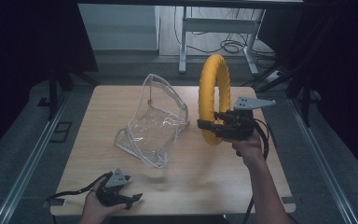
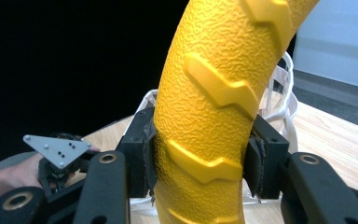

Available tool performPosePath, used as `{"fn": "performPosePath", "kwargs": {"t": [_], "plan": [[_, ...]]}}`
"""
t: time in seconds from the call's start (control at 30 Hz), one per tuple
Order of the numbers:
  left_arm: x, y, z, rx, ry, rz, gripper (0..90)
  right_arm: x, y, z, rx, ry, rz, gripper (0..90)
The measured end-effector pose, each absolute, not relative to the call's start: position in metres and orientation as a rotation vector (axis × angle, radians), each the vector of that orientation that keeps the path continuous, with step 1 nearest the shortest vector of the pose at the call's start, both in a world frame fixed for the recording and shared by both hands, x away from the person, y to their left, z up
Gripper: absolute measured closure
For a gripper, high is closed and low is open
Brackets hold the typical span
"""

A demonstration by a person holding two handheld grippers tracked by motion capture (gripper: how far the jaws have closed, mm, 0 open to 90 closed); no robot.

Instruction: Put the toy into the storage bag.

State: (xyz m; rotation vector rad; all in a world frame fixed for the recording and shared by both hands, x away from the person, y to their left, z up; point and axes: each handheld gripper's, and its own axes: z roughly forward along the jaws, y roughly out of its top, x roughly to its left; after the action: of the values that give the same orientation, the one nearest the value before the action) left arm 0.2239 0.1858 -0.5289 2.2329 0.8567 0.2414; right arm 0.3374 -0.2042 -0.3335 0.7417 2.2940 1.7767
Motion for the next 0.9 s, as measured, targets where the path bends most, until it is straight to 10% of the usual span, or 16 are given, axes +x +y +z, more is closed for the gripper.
{"fn": "performPosePath", "kwargs": {"t": [0.9], "plan": [[0.225,0.186,-0.529,2.238,0.854,0.238,18.3,0.332,-0.182,-0.306,0.671,2.204,1.947,51.8]]}}
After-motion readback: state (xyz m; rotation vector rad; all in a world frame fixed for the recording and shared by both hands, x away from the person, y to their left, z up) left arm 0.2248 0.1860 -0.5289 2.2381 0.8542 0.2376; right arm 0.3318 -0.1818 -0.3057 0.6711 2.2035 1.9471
